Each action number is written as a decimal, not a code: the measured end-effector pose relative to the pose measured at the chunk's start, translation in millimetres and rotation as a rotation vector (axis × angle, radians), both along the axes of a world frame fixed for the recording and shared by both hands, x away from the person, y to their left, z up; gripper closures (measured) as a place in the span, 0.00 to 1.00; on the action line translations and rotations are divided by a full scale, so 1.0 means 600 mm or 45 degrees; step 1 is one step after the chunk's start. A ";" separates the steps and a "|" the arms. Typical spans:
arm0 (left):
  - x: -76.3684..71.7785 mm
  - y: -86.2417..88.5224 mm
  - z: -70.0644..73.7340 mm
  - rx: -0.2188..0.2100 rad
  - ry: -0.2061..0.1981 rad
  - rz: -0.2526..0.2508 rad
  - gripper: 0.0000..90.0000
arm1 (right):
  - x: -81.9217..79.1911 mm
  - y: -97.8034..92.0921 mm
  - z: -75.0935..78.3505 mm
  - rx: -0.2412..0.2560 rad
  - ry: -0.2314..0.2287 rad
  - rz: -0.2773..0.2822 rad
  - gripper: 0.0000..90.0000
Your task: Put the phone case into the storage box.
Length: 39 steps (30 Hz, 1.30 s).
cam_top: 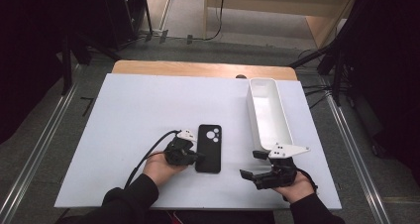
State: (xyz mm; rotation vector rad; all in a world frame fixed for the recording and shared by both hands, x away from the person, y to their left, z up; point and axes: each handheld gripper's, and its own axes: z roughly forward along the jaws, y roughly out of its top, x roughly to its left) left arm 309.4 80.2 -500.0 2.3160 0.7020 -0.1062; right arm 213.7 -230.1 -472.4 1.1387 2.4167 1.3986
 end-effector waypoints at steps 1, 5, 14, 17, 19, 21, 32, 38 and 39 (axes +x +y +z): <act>0.001 0.002 0.000 0.003 -0.004 0.007 0.99 | 0.000 0.000 0.000 0.001 -0.002 0.000 0.15; 0.005 0.008 0.003 0.020 -0.008 0.019 0.99 | 0.000 0.000 0.000 0.000 -0.001 0.001 0.15; 0.018 0.028 0.007 0.045 -0.008 0.053 0.99 | 0.000 0.000 0.000 0.003 0.000 0.003 0.15; 0.023 0.036 0.008 0.063 -0.014 0.056 0.99 | 0.001 0.000 -0.001 0.003 0.000 0.002 0.15; 0.027 0.041 0.009 0.069 -0.017 0.067 0.99 | 0.000 0.000 -0.001 0.003 0.000 0.002 0.15; 0.030 0.047 0.009 0.062 -0.019 0.100 0.99 | 0.000 0.000 -0.001 0.003 0.000 0.001 0.15; 0.054 0.086 0.013 0.081 -0.016 0.196 0.99 | 0.001 0.000 -0.001 0.004 0.004 -0.002 0.15; 0.058 0.093 0.013 0.075 -0.017 0.215 0.97 | 0.001 0.000 -0.001 0.004 0.004 0.000 0.15; 0.058 0.093 0.013 0.071 -0.018 0.214 0.97 | 0.001 0.000 -0.001 0.004 0.004 0.001 0.15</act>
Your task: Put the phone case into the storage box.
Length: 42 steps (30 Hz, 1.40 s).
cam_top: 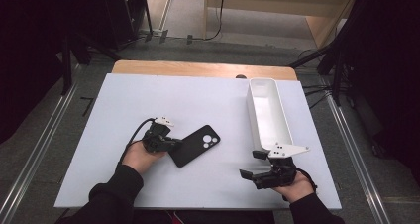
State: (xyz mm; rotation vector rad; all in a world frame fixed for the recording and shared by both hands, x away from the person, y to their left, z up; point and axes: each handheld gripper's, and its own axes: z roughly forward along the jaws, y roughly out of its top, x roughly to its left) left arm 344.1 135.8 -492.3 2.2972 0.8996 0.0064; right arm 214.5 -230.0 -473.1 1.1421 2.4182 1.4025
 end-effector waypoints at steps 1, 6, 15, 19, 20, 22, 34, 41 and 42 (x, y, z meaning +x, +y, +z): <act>0.000 0.000 0.000 -0.009 0.007 0.002 0.96 | 0.000 0.000 0.000 0.000 0.001 0.002 0.15; -0.002 0.004 0.005 -0.052 0.055 -0.054 0.84 | 0.000 0.000 0.000 0.001 0.001 0.002 0.15; -0.011 0.006 0.022 -0.149 0.079 -0.101 0.64 | 0.001 0.000 0.000 0.002 0.002 0.000 0.15; -0.018 0.011 0.034 -0.224 0.076 -0.145 0.52 | 0.001 -0.001 0.000 0.003 0.004 -0.001 0.15; -0.022 0.012 0.038 -0.238 0.062 -0.156 0.48 | 0.001 -0.001 0.000 0.002 0.005 -0.001 0.15; -0.028 0.016 0.043 -0.269 0.033 -0.184 0.42 | 0.001 -0.001 0.000 0.004 0.004 -0.003 0.15; -0.059 0.045 0.068 -0.319 -0.074 -0.192 0.30 | 0.001 0.000 0.000 0.006 0.007 -0.009 0.15; -0.079 0.058 0.067 -0.321 -0.085 -0.186 0.30 | 0.002 0.000 0.000 0.006 0.004 -0.009 0.15; -0.081 0.059 0.067 -0.320 -0.093 -0.185 0.30 | 0.002 0.000 0.000 0.006 0.005 -0.009 0.15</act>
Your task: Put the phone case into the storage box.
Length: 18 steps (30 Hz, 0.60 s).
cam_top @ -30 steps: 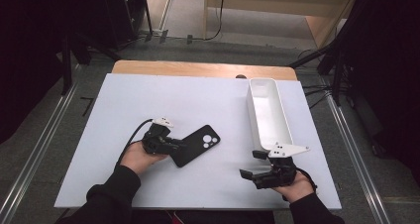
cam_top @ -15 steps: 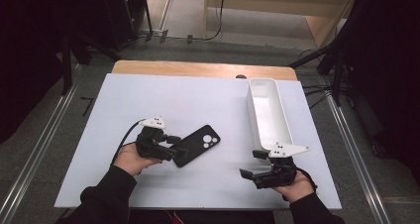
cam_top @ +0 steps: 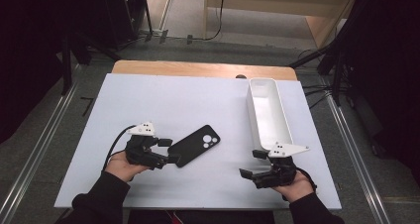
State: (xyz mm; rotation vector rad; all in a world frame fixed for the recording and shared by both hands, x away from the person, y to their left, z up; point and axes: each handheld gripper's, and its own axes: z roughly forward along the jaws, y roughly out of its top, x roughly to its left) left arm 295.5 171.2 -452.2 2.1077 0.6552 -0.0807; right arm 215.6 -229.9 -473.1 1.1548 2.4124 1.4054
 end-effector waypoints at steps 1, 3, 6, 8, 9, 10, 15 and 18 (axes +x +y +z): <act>-0.003 0.002 0.000 0.001 -0.006 -0.001 0.30 | 0.000 0.000 0.000 -0.001 0.000 0.000 0.15; -0.006 0.006 0.002 -0.005 -0.005 0.003 0.30 | 0.000 0.000 0.000 -0.001 0.001 -0.001 0.15; -0.014 0.014 0.003 -0.016 -0.006 0.010 0.30 | 0.000 -0.001 0.000 -0.002 -0.003 -0.002 0.15; -0.020 0.022 0.003 -0.015 -0.009 0.010 0.30 | 0.000 -0.001 0.000 -0.003 -0.002 -0.004 0.15; -0.022 0.026 0.003 -0.010 -0.010 0.011 0.30 | 0.000 -0.001 0.000 -0.003 -0.002 -0.004 0.15; -0.025 0.030 0.002 -0.012 -0.011 0.016 0.30 | 0.000 -0.001 0.000 -0.003 -0.002 -0.003 0.15; -0.034 0.049 0.000 -0.007 -0.010 0.035 0.30 | 0.000 -0.002 0.000 -0.003 -0.004 -0.008 0.15; -0.037 0.058 0.000 -0.007 -0.006 0.050 0.30 | 0.000 -0.003 0.000 0.001 -0.001 -0.003 0.15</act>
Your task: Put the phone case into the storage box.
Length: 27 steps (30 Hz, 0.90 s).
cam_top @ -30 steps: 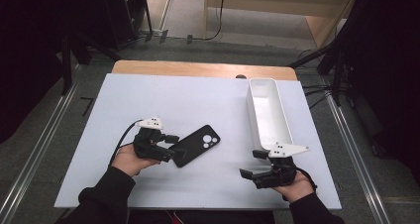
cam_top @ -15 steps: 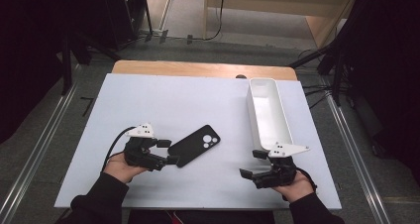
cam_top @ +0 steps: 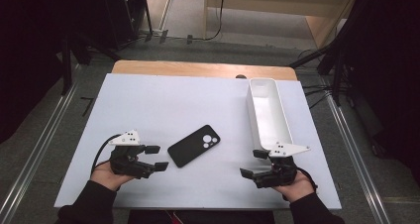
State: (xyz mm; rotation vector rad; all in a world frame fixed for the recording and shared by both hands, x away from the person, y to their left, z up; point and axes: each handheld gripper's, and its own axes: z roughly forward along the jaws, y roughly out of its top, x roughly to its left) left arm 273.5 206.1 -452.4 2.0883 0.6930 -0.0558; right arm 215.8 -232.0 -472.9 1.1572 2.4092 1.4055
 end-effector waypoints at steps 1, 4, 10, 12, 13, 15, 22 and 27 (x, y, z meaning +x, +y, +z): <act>0.000 0.003 0.000 -0.001 0.000 0.003 0.30 | 0.000 -0.001 0.000 0.002 0.003 0.004 0.15; -0.003 0.012 -0.001 -0.003 -0.001 0.015 0.30 | 0.000 -0.006 0.001 0.016 0.001 0.002 0.15; -0.008 0.026 -0.005 -0.014 0.015 0.038 0.25 | 0.002 -0.013 0.001 0.015 0.000 -0.014 0.15; -0.009 0.028 -0.006 -0.012 0.023 0.040 0.25 | 0.002 -0.013 0.001 0.015 -0.001 -0.011 0.15; -0.009 0.029 -0.006 -0.011 0.021 0.043 0.25 | 0.001 -0.013 0.001 0.017 0.000 -0.010 0.15; -0.009 0.029 -0.006 -0.013 0.022 0.043 0.25 | 0.001 -0.013 0.001 0.017 -0.002 -0.011 0.15; -0.008 0.028 -0.006 -0.005 0.018 0.036 0.25 | 0.000 -0.012 0.000 0.011 0.004 -0.002 0.15; -0.006 0.028 -0.005 -0.013 0.029 0.050 0.25 | 0.000 -0.011 0.000 0.009 0.004 -0.004 0.15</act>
